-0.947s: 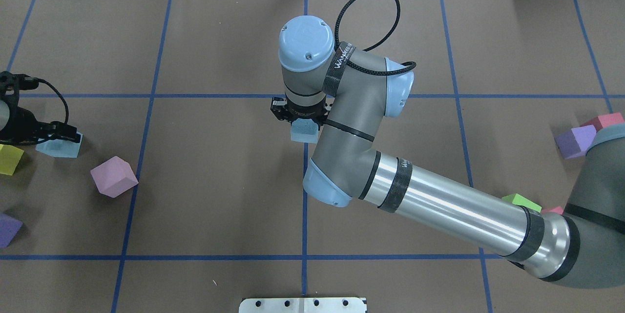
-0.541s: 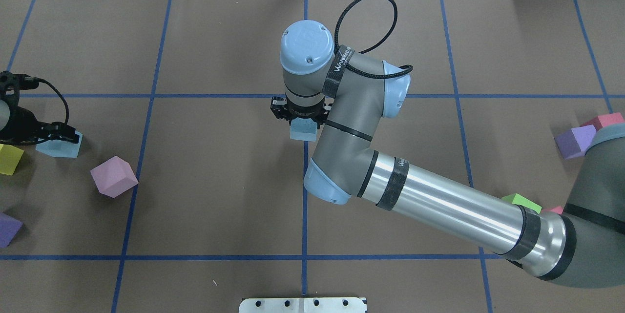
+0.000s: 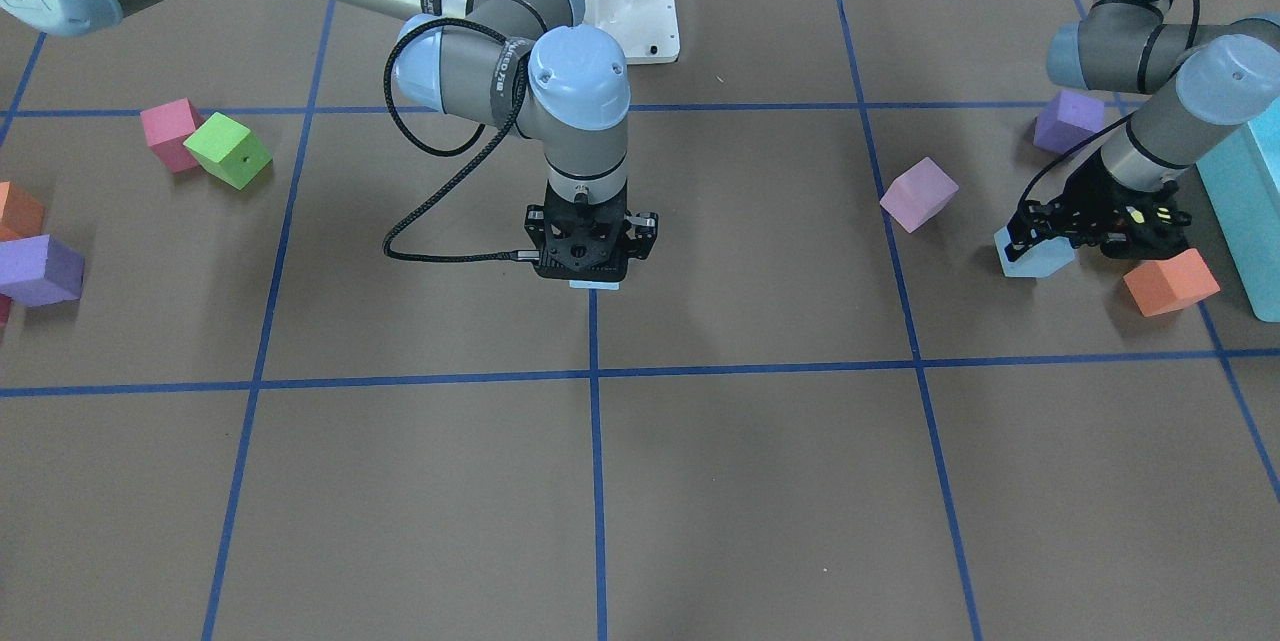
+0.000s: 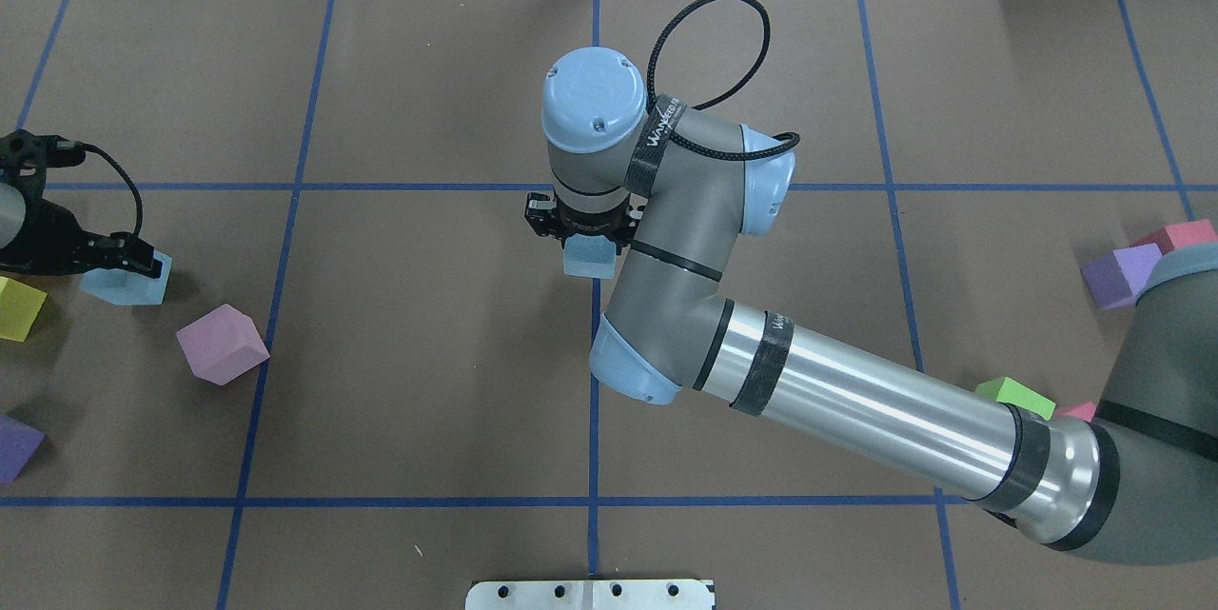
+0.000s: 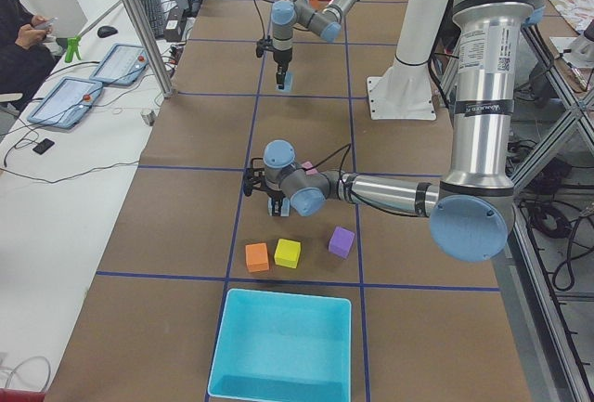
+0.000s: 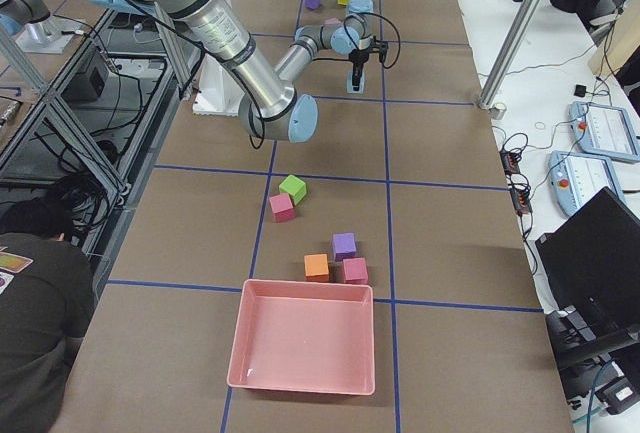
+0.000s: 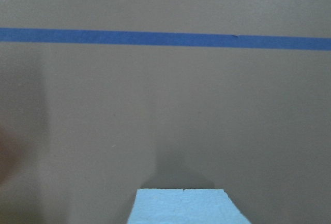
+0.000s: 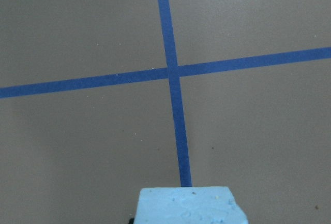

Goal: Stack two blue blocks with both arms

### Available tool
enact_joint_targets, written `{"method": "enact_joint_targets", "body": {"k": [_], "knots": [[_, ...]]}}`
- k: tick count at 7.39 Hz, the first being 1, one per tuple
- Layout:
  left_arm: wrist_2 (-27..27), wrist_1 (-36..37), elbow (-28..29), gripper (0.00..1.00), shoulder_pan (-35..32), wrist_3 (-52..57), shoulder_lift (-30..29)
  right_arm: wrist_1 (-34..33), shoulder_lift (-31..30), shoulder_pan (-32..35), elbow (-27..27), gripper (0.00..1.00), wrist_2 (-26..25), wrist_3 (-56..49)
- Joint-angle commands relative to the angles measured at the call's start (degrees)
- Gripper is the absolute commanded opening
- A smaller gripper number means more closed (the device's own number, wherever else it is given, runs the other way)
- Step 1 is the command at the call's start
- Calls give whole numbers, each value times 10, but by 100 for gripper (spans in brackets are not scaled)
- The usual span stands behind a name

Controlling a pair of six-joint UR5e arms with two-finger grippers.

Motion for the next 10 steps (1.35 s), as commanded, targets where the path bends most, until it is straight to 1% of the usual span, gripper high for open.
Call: {"method": "enact_joint_targets", "body": {"k": [1,2,3,5,6,7,8,9,10], "knots": [[-68,110,-60,38,-44,7,-30,2,-1,-9,-4,66,-13,2],[-71,177,-87,38,-48,7,-62,22,-1,-14,-14,66,-26,4],[-70,242,-105,38,-48,7,-103,50,-1,-18,-38,66,-29,10],[-65,345,-114,38,-47,5,-188,61,-1,-25,-48,66,-39,11],[-63,386,-113,38,-45,-2,-226,61,-1,-27,-52,67,-43,10],[-62,415,-109,38,-42,-4,-257,61,-1,-28,-52,82,-44,10],[-62,433,-109,38,-41,-8,-275,61,-1,-27,-52,99,-43,6],[-62,434,-105,38,-31,-35,-289,62,-1,-22,-48,100,-42,-4],[-61,434,-104,38,-15,-54,-301,61,-1,12,-35,100,-8,-38]]}}
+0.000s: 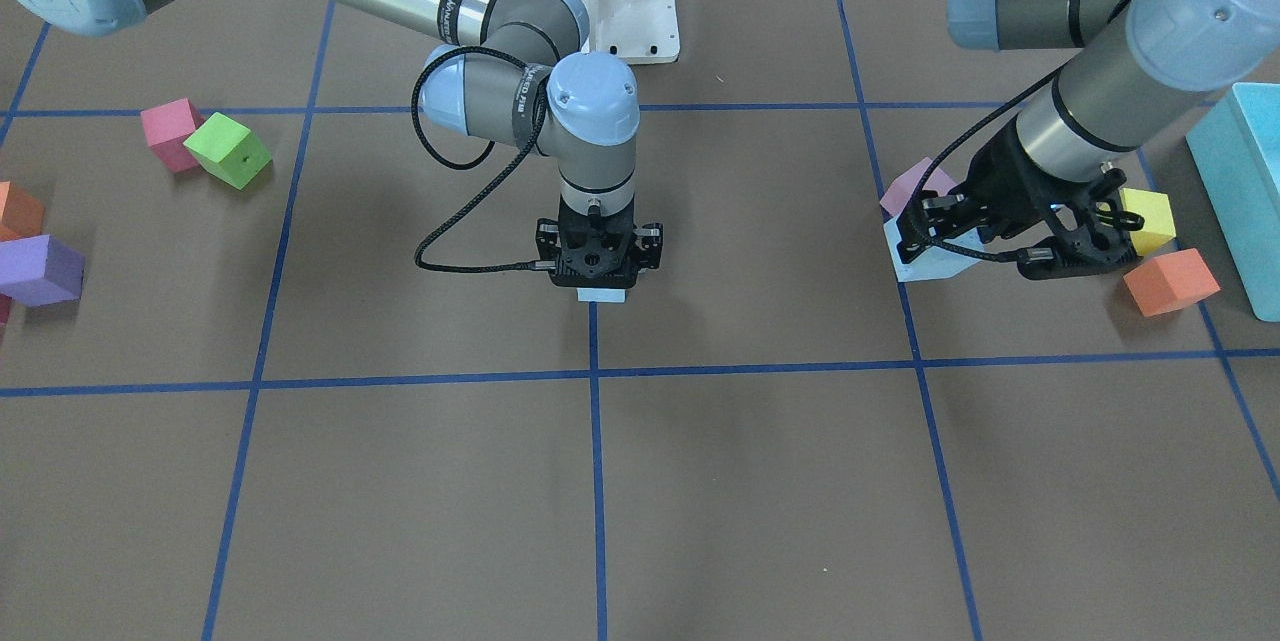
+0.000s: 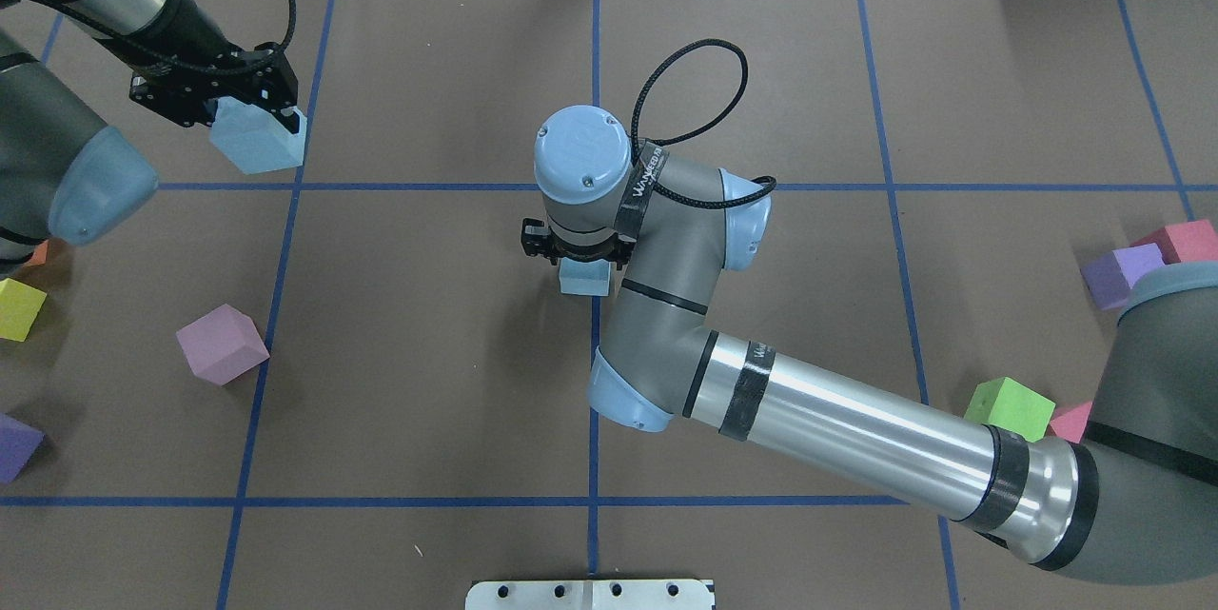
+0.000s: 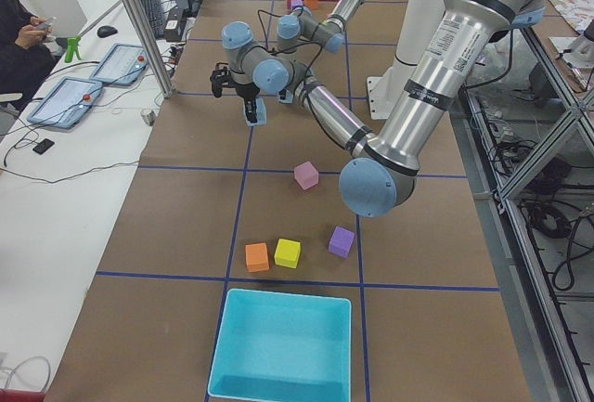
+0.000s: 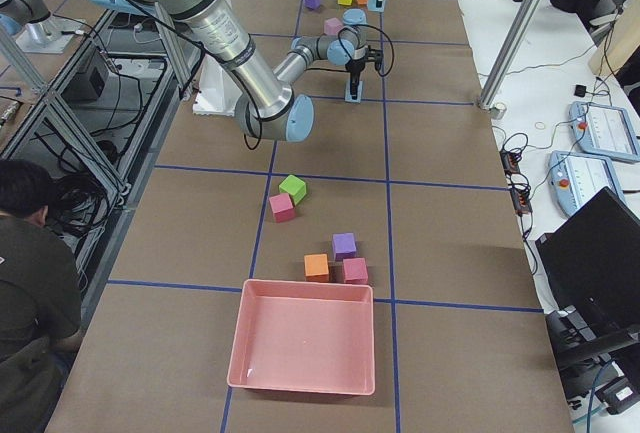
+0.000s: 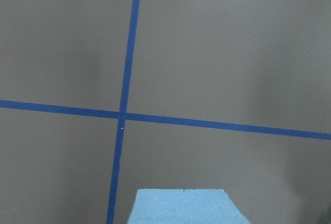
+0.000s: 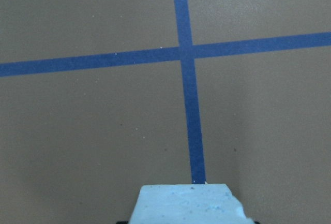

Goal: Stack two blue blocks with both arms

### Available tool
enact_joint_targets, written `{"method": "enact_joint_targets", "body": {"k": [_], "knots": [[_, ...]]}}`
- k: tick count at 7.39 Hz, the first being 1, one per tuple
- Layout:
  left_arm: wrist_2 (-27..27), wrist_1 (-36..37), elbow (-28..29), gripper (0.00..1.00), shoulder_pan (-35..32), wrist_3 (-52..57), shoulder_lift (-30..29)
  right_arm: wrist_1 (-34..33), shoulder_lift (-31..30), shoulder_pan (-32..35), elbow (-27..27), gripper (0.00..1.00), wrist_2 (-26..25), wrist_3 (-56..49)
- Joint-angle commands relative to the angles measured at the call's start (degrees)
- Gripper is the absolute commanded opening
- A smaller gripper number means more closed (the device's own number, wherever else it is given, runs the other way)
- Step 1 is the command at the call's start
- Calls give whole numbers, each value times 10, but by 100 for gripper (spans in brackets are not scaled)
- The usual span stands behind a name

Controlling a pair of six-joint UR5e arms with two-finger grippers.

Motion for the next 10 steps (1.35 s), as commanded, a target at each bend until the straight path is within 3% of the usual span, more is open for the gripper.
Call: {"method": "enact_joint_targets", "body": {"k": [1,3,6,8,10], "knots": [[27,3,12,38,37,-58,-42,-4,-3,77,13,100,93,-61],[67,-1,48,38,90,-122,-92,-7,-33,173,13,100,166,-170],[119,-3,92,38,150,-195,-161,-8,-134,337,12,100,265,-380],[154,-3,127,38,187,-225,-207,-50,-195,437,9,100,272,-552],[183,-5,157,38,209,-229,-238,-126,-208,518,10,100,270,-702]]}}
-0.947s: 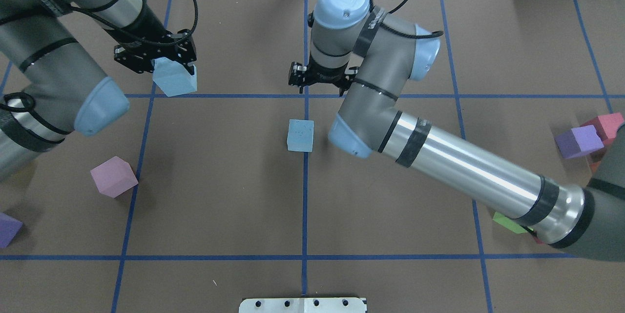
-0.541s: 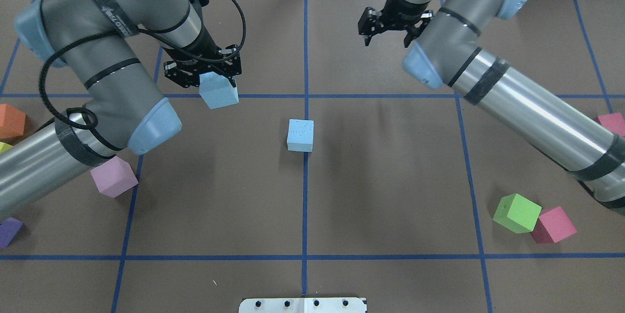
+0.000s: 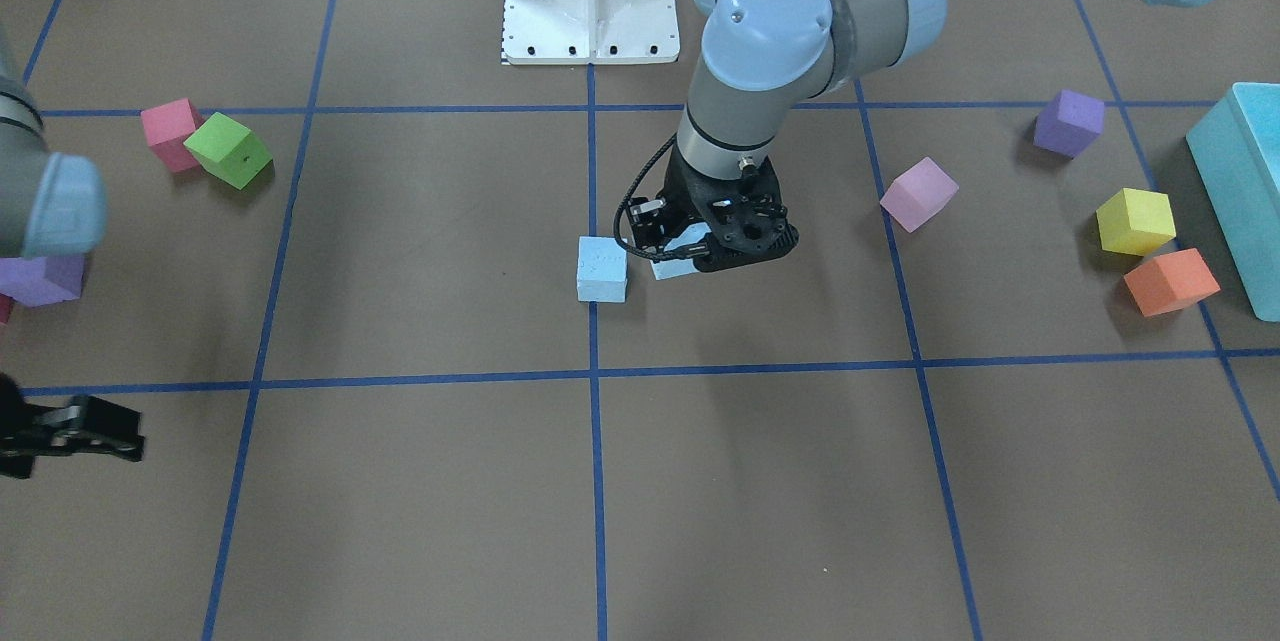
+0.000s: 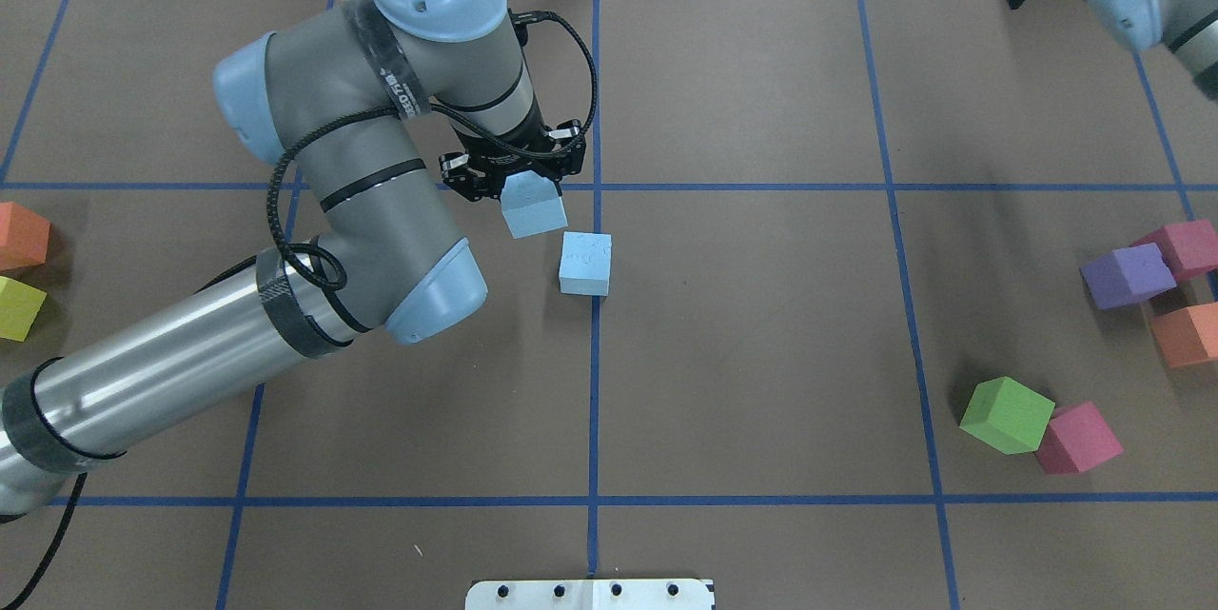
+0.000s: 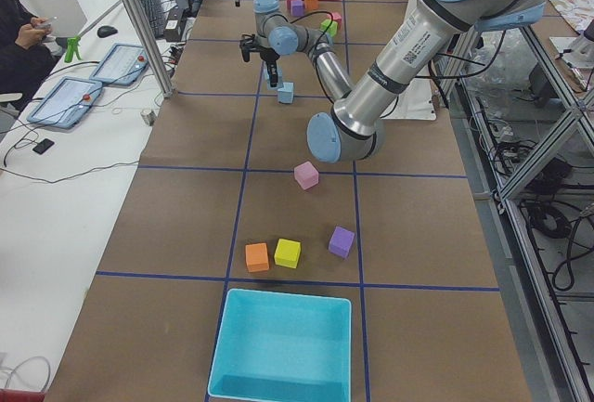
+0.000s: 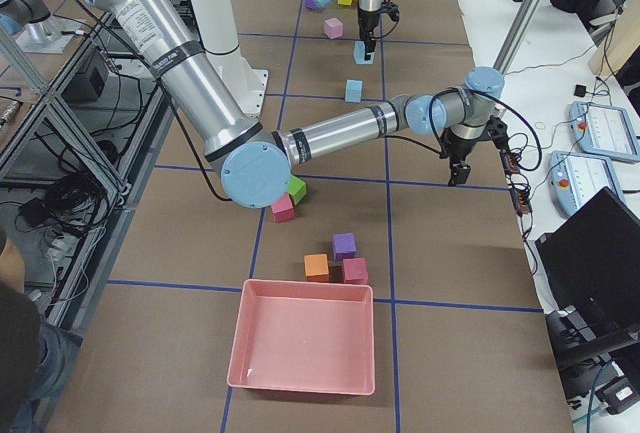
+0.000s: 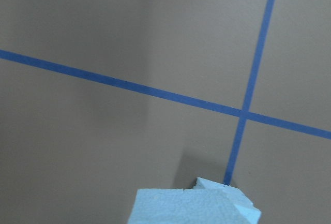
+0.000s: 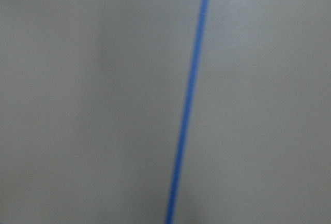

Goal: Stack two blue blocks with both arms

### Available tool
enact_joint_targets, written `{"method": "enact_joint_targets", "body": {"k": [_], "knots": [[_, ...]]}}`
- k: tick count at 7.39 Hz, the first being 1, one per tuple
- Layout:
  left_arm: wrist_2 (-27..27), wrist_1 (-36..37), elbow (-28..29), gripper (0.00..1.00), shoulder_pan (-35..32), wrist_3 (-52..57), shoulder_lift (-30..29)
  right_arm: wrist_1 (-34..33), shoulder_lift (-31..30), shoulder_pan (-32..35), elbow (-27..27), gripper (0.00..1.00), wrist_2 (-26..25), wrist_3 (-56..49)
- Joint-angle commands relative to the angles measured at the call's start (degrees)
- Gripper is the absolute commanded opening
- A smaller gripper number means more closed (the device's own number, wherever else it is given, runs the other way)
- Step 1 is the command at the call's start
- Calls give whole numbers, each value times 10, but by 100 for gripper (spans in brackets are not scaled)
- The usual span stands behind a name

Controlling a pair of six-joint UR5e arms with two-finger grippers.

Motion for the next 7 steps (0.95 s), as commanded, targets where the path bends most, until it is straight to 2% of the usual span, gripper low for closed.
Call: {"method": "enact_joint_targets", "body": {"k": [1,4,7], "knots": [[23,-2,34,38,18,-3,-31,-43,-27,72,-1,100,-1,-122],[45,-22,68,38,32,2,-39,-44,-53,110,10,100,12,-161],[55,-56,101,38,33,9,-45,-82,-66,111,55,100,12,-162]]}}
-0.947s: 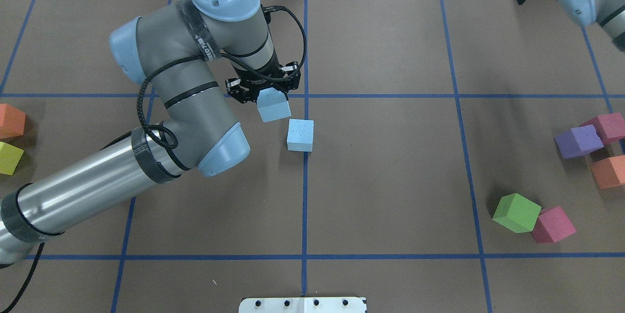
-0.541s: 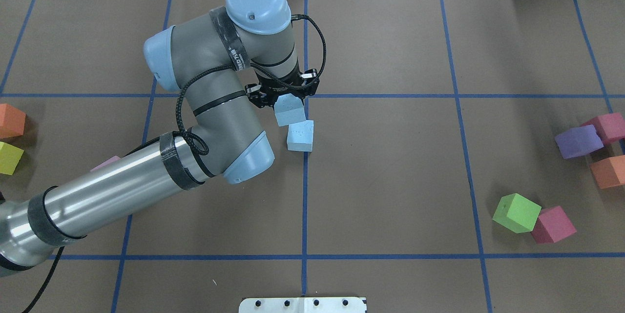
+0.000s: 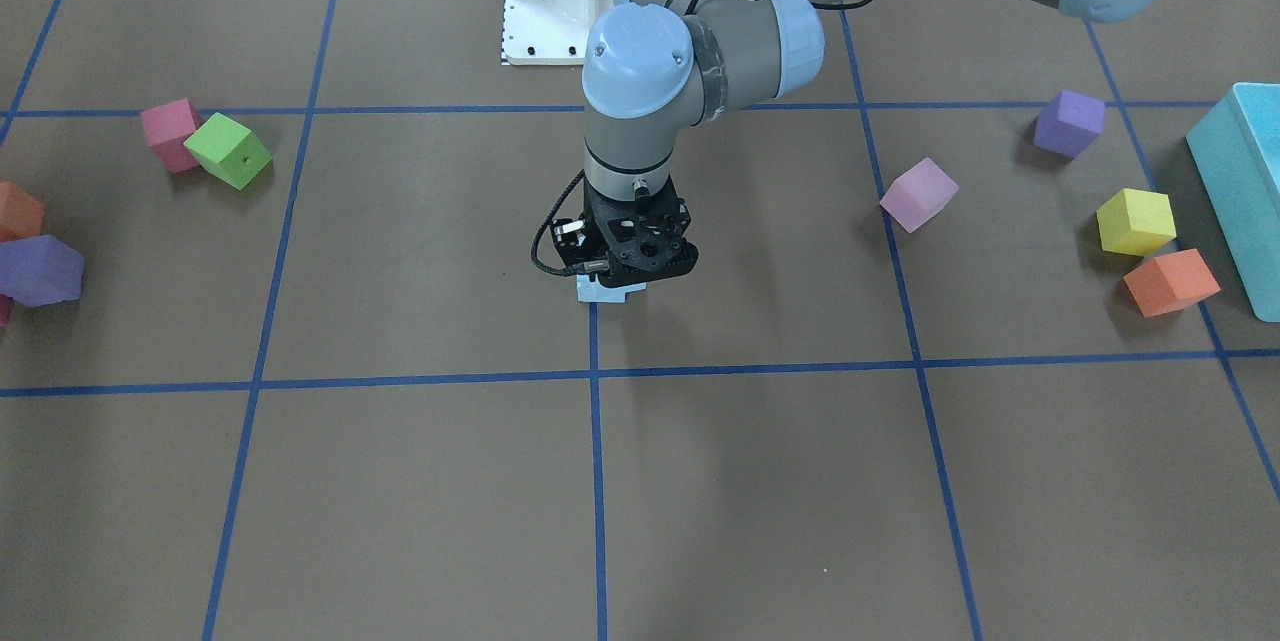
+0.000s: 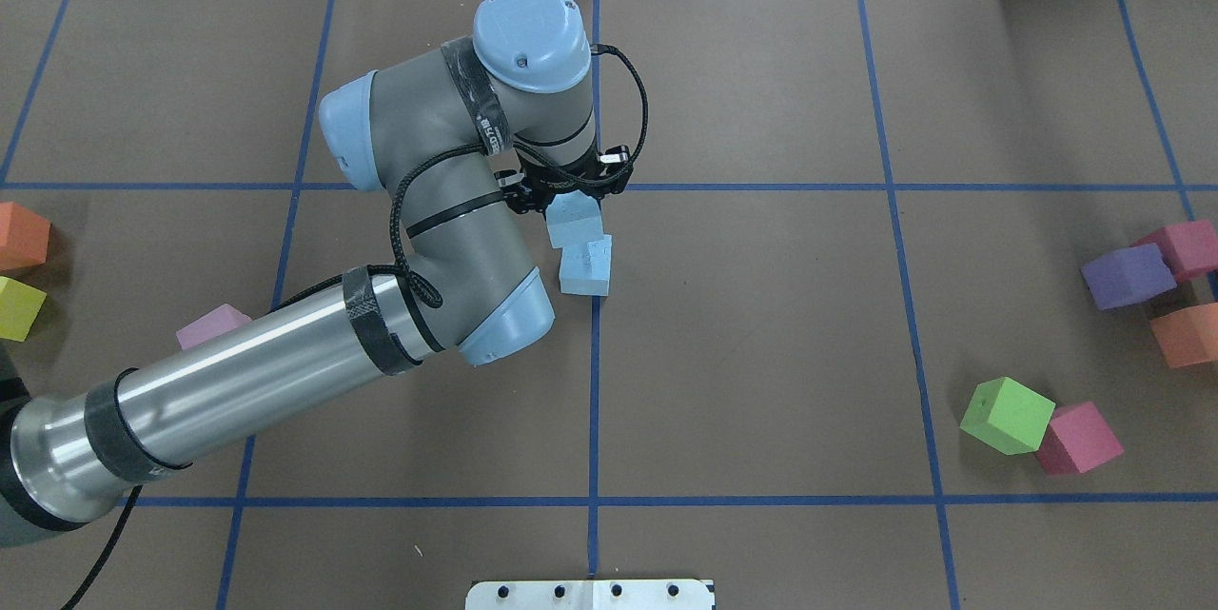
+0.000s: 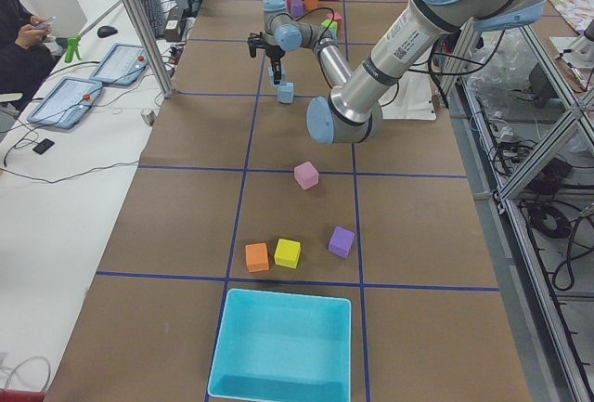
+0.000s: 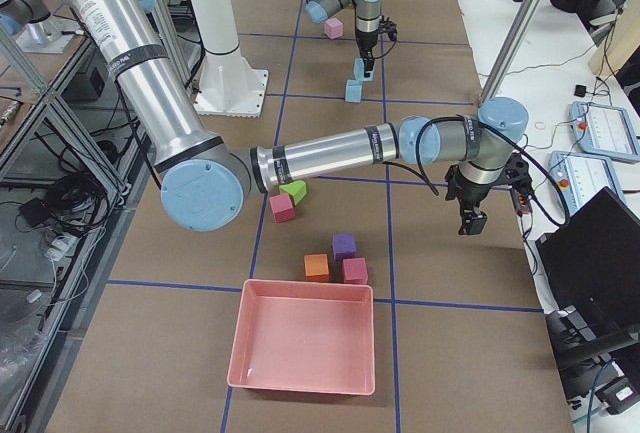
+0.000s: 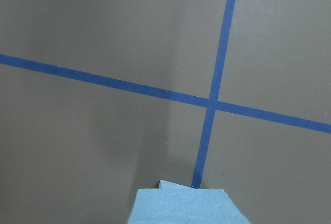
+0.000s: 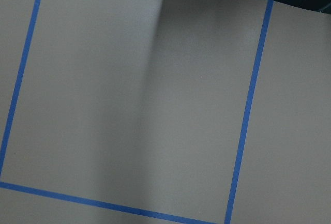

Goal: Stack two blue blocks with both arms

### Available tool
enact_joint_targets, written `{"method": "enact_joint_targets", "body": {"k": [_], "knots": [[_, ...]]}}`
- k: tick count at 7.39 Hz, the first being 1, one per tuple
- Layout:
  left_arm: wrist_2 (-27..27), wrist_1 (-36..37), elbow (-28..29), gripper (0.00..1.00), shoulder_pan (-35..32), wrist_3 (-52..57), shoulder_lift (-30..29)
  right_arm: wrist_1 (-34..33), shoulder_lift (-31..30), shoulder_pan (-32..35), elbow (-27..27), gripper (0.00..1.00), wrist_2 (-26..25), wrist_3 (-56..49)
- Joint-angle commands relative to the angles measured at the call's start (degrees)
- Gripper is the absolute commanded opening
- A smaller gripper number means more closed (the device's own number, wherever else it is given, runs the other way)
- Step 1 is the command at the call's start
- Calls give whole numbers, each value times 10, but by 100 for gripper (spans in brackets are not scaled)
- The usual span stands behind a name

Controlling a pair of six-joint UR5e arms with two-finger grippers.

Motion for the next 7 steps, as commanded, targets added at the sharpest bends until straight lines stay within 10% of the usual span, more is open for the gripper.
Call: {"method": "enact_joint_targets", "body": {"k": [1,7], "knots": [[6,-20,16,38,5,3,0,-16,-4,1,18,100,0,-1],[21,-6,-10,39,16,0,2,-19,1,-5,17,100,-1,0]]}}
